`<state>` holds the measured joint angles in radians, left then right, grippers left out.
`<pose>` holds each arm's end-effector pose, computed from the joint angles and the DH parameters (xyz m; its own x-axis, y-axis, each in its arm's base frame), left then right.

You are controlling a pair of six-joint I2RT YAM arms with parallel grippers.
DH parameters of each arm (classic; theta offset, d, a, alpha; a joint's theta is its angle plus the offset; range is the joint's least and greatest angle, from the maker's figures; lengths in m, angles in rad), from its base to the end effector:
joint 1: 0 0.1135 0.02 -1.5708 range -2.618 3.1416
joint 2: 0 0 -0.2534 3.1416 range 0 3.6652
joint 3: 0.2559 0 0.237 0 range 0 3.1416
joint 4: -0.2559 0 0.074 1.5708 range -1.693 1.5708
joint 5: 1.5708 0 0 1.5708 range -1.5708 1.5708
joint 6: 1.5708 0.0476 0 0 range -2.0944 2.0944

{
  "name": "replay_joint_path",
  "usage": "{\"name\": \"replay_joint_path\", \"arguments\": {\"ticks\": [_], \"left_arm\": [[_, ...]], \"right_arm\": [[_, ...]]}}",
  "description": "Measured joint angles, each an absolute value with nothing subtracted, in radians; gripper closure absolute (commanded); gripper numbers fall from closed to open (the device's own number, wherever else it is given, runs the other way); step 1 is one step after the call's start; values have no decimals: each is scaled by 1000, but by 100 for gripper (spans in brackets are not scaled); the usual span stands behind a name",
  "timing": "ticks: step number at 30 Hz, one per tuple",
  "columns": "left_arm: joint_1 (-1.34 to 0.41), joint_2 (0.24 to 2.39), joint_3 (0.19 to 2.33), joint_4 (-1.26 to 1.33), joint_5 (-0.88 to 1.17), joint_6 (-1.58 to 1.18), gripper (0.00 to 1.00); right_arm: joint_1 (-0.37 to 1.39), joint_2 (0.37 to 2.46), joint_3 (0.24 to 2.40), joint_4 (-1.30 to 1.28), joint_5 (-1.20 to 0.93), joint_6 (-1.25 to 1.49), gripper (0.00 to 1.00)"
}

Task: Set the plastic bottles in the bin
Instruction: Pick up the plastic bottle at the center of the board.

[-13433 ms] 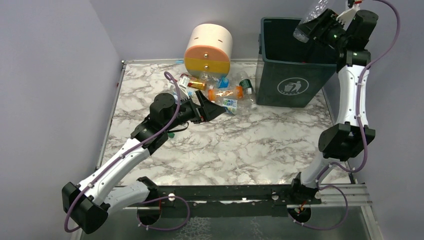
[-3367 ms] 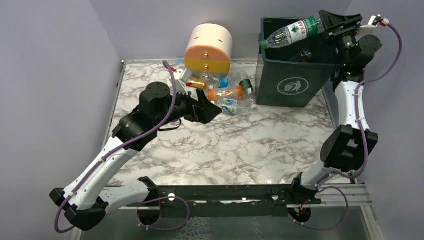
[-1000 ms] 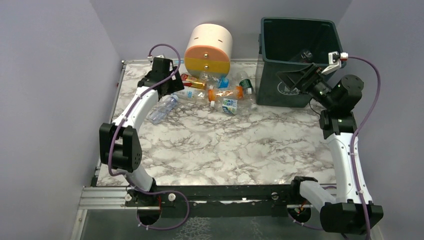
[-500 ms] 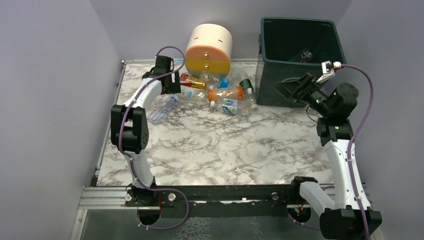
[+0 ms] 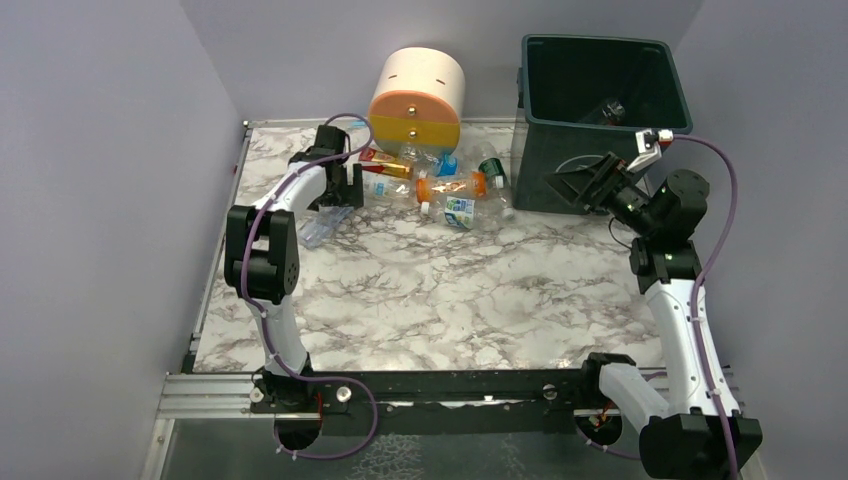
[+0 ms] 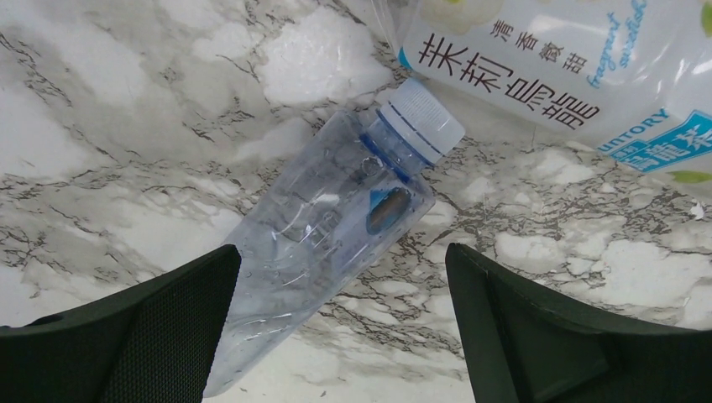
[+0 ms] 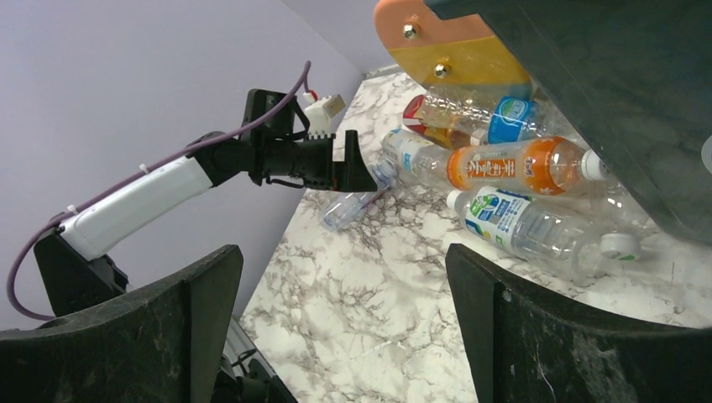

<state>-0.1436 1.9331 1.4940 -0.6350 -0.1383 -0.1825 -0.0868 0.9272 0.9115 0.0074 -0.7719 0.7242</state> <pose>0.3974 -0.0508 0.2008 -0.8696 -0.0559 -0.4906 -0.0825 0.9961 0.0327 0.2083 0.0152 0.3717 -0.4254 0.5136 -0.7452 -0.4684 0.5795 0.6669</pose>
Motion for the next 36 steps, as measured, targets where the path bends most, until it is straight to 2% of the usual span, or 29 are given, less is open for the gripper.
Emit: {"name": "replay_joint_path", "arguments": {"ticks": [15, 18, 23, 28, 36], "left_arm": [[-143, 1929, 1382, -660, -107, -202, 3], [-143, 1923, 1370, -664, -103, -210, 7], [-143, 1905, 1365, -664, -96, -227, 29], [-144, 1899, 1365, -664, -88, -242, 44], [-144, 1879, 1343, -658, -64, -252, 45]], "right_arm": [[-86, 927, 881, 24, -781, 732, 6], [-87, 926, 878, 24, -783, 733, 6], [-86, 918, 876, 25, -783, 733, 6], [-86, 912, 871, 25, -784, 733, 6], [-86, 908, 855, 24, -784, 733, 6]]}}
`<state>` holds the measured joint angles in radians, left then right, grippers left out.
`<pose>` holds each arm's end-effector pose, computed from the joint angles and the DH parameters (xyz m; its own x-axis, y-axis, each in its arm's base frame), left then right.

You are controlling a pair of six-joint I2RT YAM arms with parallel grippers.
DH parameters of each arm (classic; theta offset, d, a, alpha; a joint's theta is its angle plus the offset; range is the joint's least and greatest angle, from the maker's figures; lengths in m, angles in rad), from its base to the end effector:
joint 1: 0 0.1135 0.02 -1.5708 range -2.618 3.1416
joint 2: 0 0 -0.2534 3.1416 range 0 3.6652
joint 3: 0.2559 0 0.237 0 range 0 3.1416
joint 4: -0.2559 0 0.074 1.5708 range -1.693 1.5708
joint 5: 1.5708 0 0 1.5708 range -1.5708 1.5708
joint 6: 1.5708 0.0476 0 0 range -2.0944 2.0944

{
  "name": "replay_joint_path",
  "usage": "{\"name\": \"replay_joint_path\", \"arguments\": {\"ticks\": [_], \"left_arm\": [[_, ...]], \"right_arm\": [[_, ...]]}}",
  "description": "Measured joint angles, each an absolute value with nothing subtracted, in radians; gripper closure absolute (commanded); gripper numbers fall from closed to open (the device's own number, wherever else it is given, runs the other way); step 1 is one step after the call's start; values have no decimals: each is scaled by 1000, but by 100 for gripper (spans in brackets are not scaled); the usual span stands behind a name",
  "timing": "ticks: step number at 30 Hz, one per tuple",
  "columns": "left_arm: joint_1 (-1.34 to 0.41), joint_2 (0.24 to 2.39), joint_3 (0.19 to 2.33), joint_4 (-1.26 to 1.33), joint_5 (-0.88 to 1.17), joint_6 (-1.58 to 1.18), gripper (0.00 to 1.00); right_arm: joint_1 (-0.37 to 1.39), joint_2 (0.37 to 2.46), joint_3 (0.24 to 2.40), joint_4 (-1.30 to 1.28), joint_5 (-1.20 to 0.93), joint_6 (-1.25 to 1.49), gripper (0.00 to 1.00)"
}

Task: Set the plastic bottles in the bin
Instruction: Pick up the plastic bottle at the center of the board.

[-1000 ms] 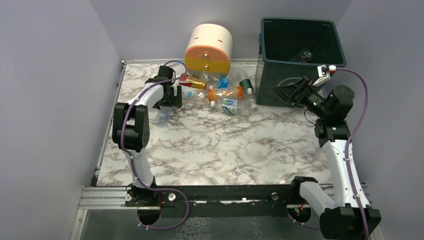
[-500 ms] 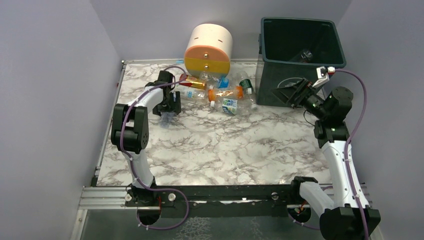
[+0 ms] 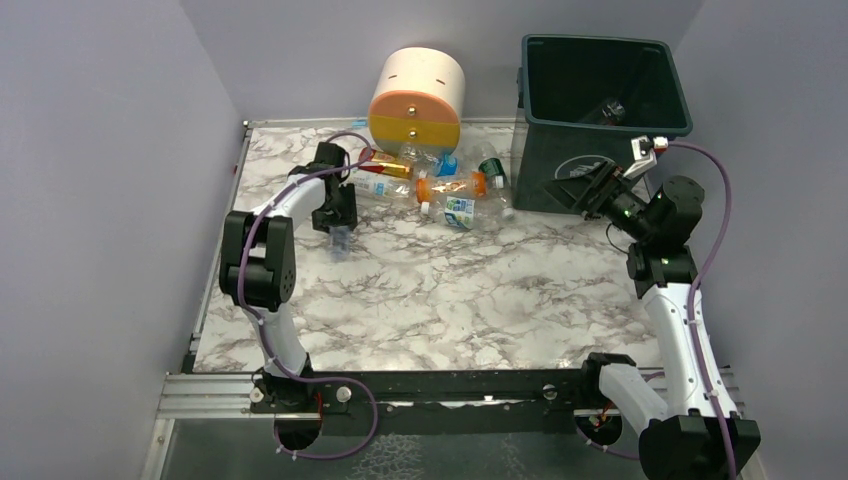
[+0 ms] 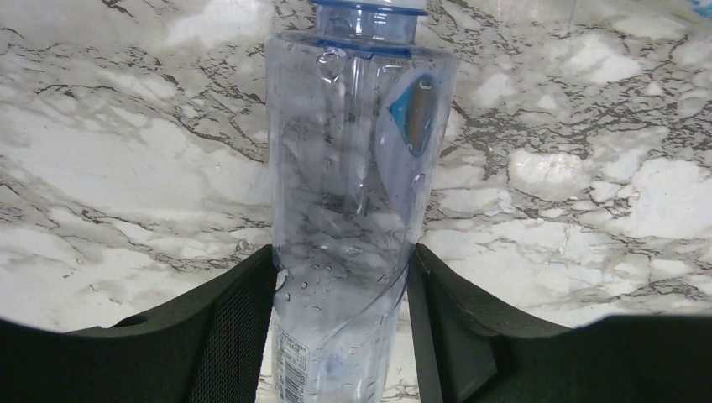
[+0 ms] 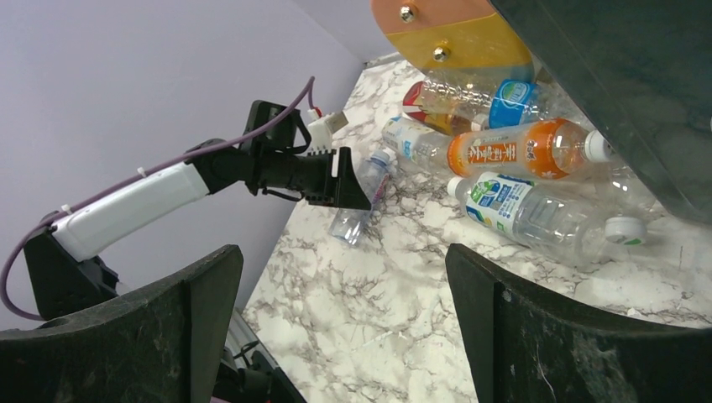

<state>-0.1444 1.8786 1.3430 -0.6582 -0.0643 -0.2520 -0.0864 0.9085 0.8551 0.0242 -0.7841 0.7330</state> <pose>0.3659 -0.0501 0.1766 -0.9210 -0.1175 -0.3714 -0.1130 0.9930 -0.0339 0.2061 0.0159 0.3578 -0.4513 0.5146 -0.7291 -0.4578 0.5678 0.6841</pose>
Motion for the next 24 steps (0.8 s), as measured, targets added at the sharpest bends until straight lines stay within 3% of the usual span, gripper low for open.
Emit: {"name": "replay_joint_path", "arguments": {"ticks": [24], "left_arm": [[-214, 1608, 1383, -666, 257, -343, 45]], "right_arm": [[-86, 947, 856, 29, -813, 761, 6]]}}
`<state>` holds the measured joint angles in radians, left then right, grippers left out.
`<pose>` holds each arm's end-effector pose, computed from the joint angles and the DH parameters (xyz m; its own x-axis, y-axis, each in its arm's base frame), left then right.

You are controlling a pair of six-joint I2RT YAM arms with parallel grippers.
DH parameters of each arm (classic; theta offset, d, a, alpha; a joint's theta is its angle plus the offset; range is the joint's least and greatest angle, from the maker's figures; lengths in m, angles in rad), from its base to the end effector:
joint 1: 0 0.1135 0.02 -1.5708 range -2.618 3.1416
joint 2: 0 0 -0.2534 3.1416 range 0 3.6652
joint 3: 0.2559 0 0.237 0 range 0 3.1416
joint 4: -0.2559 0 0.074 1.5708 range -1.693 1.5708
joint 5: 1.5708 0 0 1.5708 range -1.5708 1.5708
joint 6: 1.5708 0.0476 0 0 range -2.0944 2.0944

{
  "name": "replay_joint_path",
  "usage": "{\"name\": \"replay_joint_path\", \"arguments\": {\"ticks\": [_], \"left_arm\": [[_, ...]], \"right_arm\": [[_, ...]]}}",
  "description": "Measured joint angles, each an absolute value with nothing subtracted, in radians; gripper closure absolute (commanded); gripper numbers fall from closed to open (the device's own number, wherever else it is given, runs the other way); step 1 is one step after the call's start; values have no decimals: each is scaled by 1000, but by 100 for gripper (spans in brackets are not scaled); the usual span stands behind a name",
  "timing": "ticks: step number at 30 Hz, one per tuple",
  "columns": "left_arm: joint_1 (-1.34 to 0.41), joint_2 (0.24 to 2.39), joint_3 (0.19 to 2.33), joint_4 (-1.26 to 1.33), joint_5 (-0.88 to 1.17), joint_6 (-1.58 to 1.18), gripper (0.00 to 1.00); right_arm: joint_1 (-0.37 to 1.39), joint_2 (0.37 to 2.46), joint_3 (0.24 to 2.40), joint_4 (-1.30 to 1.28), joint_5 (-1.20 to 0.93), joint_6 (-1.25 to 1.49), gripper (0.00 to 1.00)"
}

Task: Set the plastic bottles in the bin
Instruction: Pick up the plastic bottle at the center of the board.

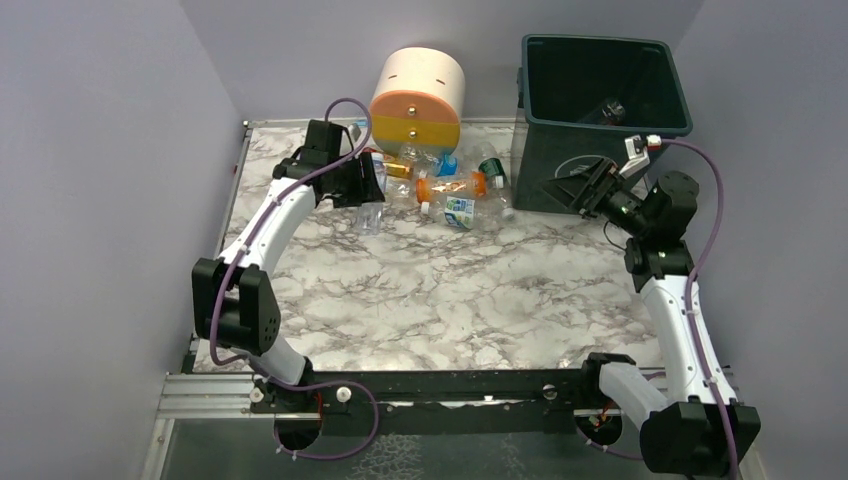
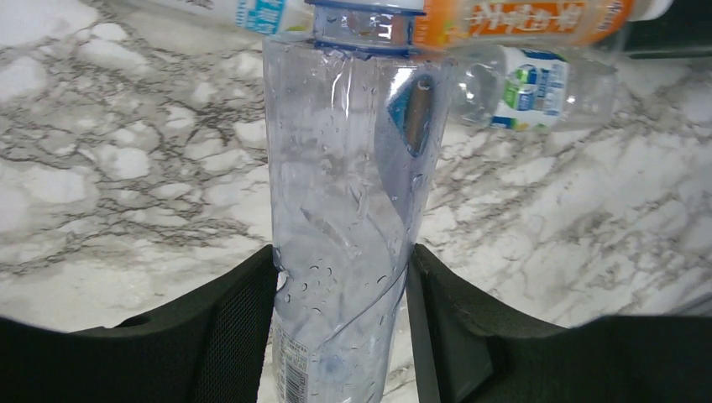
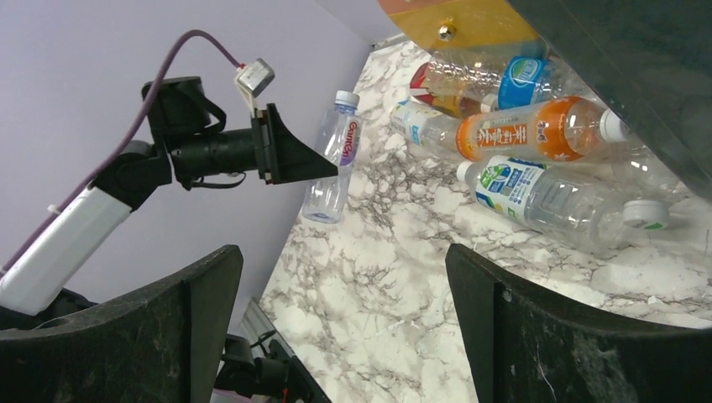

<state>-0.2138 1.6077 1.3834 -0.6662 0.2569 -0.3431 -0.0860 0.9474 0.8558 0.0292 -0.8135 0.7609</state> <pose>0.3314 -0.0843 0.2809 -0.8370 -0.1512 -0.5259 0.0848 0.9136 -0.3976 0.2146 0.0162 0.3513 -0.5026 0.5188 -0.6916 -0.4377 0.5371 0.7211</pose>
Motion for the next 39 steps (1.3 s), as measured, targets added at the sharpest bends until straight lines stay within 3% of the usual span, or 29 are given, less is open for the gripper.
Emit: {"name": "replay_joint_path", "arguments": {"ticks": [2, 12, 29, 39], "left_arm": [[-232, 1582, 1384, -658, 286, -356, 45], [-333, 1520, 1413, -635, 391, -393, 45], [-474, 1440, 1415, -546, 561, -490, 45], [-562, 1419, 1415, -517, 595, -527, 45]], "right_arm": [[-86, 960, 858, 30, -819, 767, 1], [-23, 1049, 913, 56, -832, 789, 1], [230, 1212, 1032, 97, -775, 789, 0], [300, 1288, 1115, 113, -728, 786, 6]]}}
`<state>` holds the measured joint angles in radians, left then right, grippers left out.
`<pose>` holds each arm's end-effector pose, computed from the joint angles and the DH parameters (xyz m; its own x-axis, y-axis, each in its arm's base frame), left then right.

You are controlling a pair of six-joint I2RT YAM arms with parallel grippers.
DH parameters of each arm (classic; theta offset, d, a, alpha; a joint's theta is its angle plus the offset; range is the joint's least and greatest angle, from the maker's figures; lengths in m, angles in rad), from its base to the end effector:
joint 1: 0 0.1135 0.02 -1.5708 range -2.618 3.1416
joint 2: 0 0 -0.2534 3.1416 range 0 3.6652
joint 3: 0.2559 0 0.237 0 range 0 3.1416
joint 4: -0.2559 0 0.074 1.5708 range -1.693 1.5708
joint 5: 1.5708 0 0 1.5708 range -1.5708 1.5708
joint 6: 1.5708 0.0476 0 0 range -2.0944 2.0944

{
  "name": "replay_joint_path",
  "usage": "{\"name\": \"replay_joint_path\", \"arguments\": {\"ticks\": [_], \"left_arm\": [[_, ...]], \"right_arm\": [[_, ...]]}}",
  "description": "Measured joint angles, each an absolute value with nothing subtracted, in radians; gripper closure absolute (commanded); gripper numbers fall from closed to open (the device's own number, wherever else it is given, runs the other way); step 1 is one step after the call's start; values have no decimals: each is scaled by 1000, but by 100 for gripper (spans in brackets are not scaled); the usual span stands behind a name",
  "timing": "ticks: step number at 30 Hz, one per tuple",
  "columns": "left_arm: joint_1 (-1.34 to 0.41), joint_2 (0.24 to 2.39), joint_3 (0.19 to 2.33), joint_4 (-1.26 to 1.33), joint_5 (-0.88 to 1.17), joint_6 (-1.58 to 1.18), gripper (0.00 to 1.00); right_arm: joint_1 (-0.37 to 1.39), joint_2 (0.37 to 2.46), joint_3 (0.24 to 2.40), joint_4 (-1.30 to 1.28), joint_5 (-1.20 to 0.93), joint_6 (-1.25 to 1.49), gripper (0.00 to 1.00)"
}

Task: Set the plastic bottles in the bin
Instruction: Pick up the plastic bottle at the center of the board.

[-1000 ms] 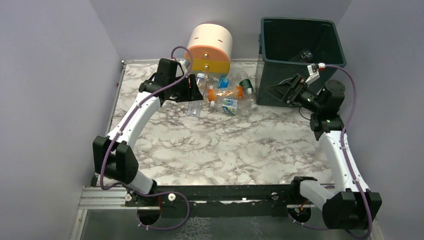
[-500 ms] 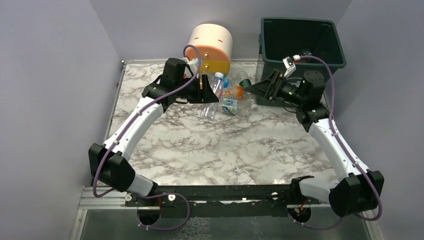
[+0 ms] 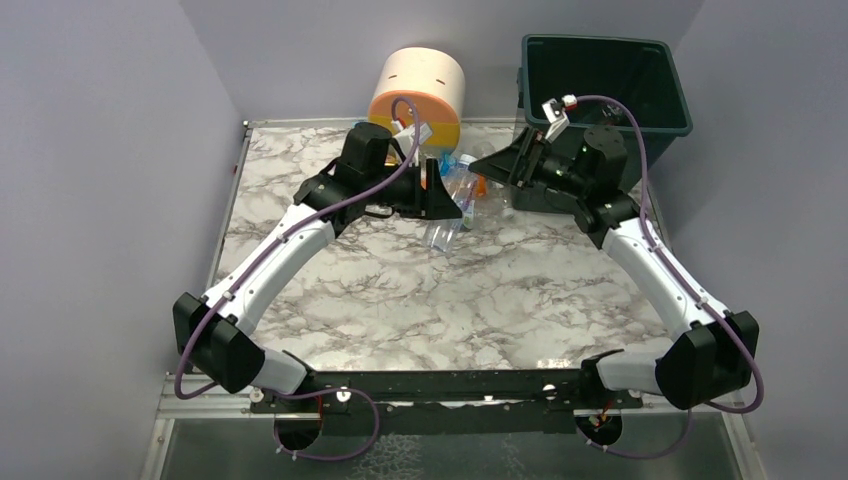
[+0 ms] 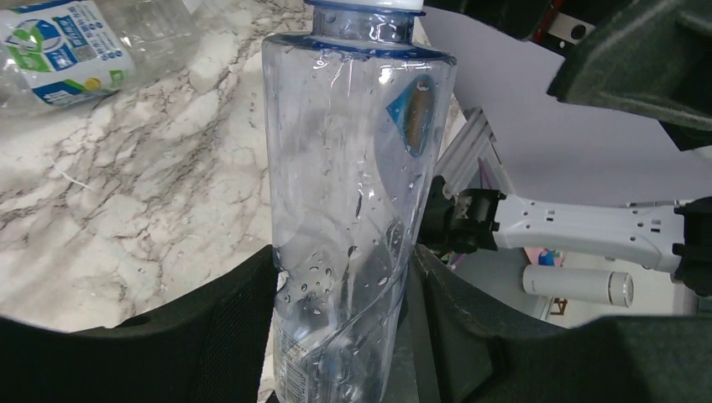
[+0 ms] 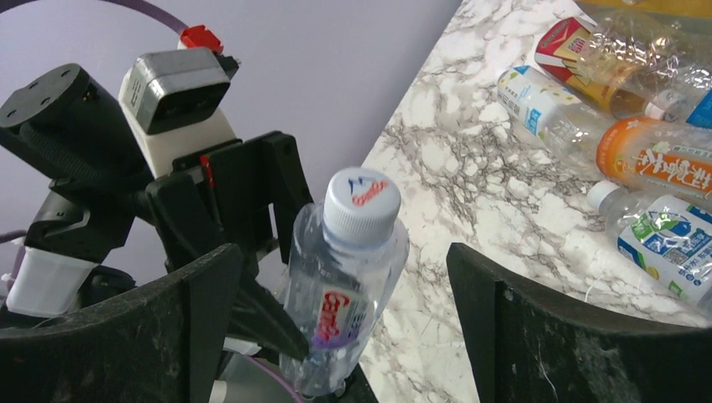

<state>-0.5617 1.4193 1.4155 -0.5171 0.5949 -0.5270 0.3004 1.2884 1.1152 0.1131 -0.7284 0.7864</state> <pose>0.2479 -0.1875 0.3667 -0.7928 0.0068 -0.6094 0.5250 0.5154 -0.6773 0.2723 0.1175 0.3699 -0.6461 0.3528 -0.6768 -0.5637 0.3772 0.7348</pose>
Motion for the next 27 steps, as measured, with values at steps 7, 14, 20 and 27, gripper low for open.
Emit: {"name": "replay_joint_path", "arguments": {"ticks": [7, 14, 20, 27], "left_arm": [[-611, 1409, 1415, -511, 595, -538, 45], [-624, 1409, 1415, -509, 594, -539, 45], [-626, 1409, 1415, -501, 593, -539, 45], [-631, 1410, 1415, -495, 593, -540, 45]], "right_arm": [[314, 1327, 1161, 119, -715, 784, 20], [322, 1342, 1174, 133, -711, 784, 30], [328, 1342, 1174, 139, -711, 785, 37], [330, 1342, 1169, 147, -711, 785, 44]]}}
